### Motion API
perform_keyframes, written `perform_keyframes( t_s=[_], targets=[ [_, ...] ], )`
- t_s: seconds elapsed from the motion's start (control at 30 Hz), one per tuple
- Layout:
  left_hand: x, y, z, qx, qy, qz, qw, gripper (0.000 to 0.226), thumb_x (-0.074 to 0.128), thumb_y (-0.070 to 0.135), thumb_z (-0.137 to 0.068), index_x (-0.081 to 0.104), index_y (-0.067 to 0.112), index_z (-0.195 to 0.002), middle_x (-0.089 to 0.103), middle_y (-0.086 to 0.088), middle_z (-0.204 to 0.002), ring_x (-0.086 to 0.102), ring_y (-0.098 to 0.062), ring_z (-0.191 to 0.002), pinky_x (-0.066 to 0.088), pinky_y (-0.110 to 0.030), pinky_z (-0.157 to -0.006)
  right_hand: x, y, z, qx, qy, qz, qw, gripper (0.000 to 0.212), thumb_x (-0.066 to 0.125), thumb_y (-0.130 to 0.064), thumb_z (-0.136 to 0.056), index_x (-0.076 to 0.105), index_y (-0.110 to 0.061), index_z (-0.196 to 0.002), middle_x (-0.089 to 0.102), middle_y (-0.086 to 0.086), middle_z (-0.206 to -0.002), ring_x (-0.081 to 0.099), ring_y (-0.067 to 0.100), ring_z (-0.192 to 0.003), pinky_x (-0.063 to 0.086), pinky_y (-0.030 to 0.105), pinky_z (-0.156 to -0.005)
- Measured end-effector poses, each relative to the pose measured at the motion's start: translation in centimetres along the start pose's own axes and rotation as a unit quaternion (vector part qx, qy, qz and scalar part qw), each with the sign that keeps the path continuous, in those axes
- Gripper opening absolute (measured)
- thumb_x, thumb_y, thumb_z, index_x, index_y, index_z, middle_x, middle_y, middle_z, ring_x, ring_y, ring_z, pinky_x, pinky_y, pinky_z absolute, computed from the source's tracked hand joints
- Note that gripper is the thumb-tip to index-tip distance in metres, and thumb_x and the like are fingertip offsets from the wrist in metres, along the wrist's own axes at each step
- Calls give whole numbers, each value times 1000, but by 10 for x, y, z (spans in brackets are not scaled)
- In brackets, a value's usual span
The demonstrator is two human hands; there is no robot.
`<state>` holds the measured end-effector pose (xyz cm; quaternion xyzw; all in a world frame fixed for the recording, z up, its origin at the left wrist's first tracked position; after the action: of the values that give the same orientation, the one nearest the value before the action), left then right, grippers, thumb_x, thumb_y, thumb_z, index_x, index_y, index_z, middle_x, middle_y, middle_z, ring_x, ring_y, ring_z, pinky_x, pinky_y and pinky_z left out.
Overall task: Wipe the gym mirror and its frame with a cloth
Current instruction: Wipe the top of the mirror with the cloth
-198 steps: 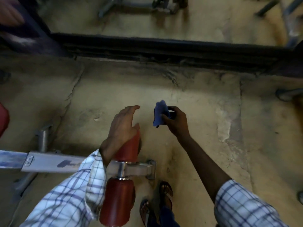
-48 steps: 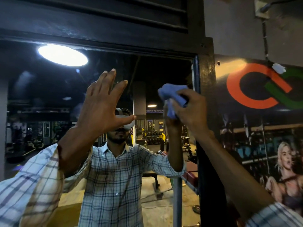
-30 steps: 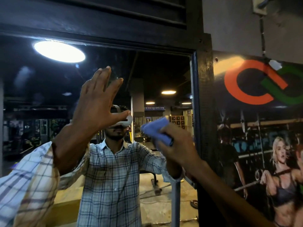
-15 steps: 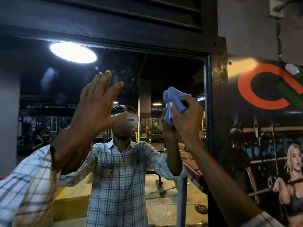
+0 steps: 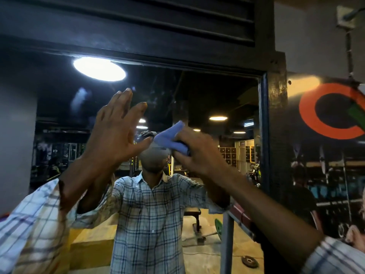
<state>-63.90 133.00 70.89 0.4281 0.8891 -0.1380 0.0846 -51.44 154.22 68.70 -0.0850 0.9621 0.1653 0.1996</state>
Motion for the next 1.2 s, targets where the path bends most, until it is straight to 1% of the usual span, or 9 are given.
perform_keyframes(
  t_s=[0.17, 0.33, 0.5, 0.67, 0.8, 0.9, 1.0, 1.07, 1.2],
  targets=[
    [-3, -21, 7, -12, -3, 12, 1000, 95, 70, 67, -83, 25, 34, -160, 3, -4, -174, 1, -25, -161, 17, -59, -124, -31, 26, -37, 217, 285, -31, 933, 24, 73, -10, -90, 65, -11, -113, 57, -10, -106, 55, -4, -89, 46, 5, -85],
    [-8, -34, 9, -14, 1, 7, 1000, 95, 45, 82, -80, 28, 34, -160, 6, -6, -174, 4, -28, -160, 22, -63, -122, 5, -12, -34, -9, 20, 0, 1000, 18, 72, -14, -90, 64, -12, -106, 55, -6, -100, 47, -3, -84, 39, 8, -78],
    [-11, -43, 11, -10, 2, 10, 1000, 96, 40, 85, -81, 26, 34, -161, 6, -7, -174, 3, -28, -160, 17, -60, -124, -33, 20, -77, 198, 270, -26, 942, 26, 72, -14, -92, 65, -10, -116, 61, -6, -110, 56, -9, -88, 51, 15, -87],
    [-13, -49, 13, -8, 7, 11, 1000, 98, 39, 87, -80, 25, 33, -161, 4, -6, -174, 5, -29, -160, 16, -59, -123, 3, -20, -76, 4, 57, 1, 998, 22, 64, -28, -91, 65, -12, -106, 60, -1, -102, 56, 8, -90, 45, 16, -79],
    [-15, -61, 18, -5, 6, 2, 1000, 95, 43, 82, -81, 25, 34, -161, 3, -4, -174, 4, -26, -160, 21, -61, -121, -31, 15, -107, 146, 234, -7, 961, 27, 72, -20, -91, 65, -11, -115, 62, -6, -108, 61, 2, -93, 55, 21, -88],
    [-16, -69, 20, -5, 6, 1, 1000, 94, 46, 80, -80, 26, 35, -161, 2, -3, -174, 2, -25, -160, 19, -58, -122, -25, 10, -118, 207, 319, -51, 924, 17, 73, -14, -92, 66, -10, -107, 62, -12, -96, 63, -5, -77, 57, 16, -77],
    [-15, -78, 23, -1, 8, 1, 1000, 95, 49, 78, -81, 24, 36, -161, 1, -3, -174, 0, -24, -161, 18, -57, -122, 3, -21, -116, 36, 139, -15, 990, 13, 68, -18, -90, 65, -12, -102, 59, -10, -96, 58, 1, -82, 50, 16, -77],
    [-16, -83, 25, 2, 12, 5, 1000, 94, 50, 77, -81, 25, 35, -161, 2, -4, -174, -1, -23, -161, 17, -56, -122, -4, -15, -122, -27, 73, 15, 997, 24, 67, -26, -87, 68, -9, -104, 66, 1, -100, 58, 5, -88, 49, 20, -82],
    [-16, -86, 28, 8, 19, 10, 1000, 93, 51, 76, -82, 26, 34, -161, 3, -5, -174, -1, -22, -161, 16, -52, -122, -27, 12, -143, 178, 298, -28, 937, 26, 73, -20, -90, 69, -7, -113, 69, 0, -103, 61, -11, -82, 53, 12, -80]
  ],
)
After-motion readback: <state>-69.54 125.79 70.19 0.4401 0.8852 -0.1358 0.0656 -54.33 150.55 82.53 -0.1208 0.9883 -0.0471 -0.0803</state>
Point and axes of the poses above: each hand's wrist, its own z-axis away from the middle knuckle, its own x-axis out of the palm, y = z × x, the point moved 1 cm from there along -z, towards the middle knuckle
